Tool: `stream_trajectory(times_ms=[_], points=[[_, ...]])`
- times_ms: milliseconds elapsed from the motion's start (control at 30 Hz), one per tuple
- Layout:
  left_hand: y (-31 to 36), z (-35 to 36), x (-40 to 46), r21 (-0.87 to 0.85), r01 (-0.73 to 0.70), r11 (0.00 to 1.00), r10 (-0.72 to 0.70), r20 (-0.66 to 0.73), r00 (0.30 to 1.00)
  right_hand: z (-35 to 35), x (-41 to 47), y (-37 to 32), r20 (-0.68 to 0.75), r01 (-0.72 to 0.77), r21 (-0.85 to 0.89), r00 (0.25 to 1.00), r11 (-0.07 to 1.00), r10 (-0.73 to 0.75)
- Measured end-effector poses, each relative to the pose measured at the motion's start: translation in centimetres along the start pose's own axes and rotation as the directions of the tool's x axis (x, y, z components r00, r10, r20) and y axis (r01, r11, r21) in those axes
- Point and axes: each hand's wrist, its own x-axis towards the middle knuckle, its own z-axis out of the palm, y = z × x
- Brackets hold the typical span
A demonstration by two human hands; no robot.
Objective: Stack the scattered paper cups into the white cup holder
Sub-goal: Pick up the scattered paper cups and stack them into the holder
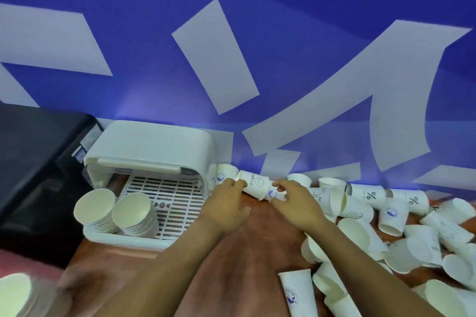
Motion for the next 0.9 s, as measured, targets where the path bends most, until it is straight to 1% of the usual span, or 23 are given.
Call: stream_trajectory(times_ms=[100,233,333,500,700,833,900], points=[[0.2,1.5,2.1,0.02,0.091,0.996,-0.091,-0.024,0.996,-0.2,1.4,1.2,0.017,0.031,-0.038,0.999,0.999,-0.03],[0.0,3.2,4.6,0.01,0.202,0.979,-0.202,-0.022,0.979,0.4,3.1,2.0,0.039,0.08,-0.059,0.996,0.995,-0.078],[-0.6,4.0,6.8,0.073,0.272,0.96,-0.273,0.006,0.962,1.3,4.7,2.2,0.059,0.122,-0.121,0.992,0.985,-0.115],[-1.8,5.7,9.4,0.141,0.348,0.927,-0.357,0.042,0.933,3.5,7.0,2.6,0.098,0.196,-0.242,0.979,0.95,-0.177],[-2.1,7.2,11.6,0.238,0.375,0.896,-0.389,0.009,0.921,5.7,8.9,3.3,0.111,0.218,-0.29,0.975,0.932,-0.193],[-2.2,8.1,12.4,0.306,0.367,0.879,-0.362,-0.073,0.929,6.2,9.9,4.0,0.097,0.209,-0.33,0.978,0.92,-0.187],[-2.2,8.4,12.6,0.3,0.374,0.878,-0.362,-0.096,0.927,6.1,10.1,4.3,0.096,0.206,-0.375,0.978,0.904,-0.184]])
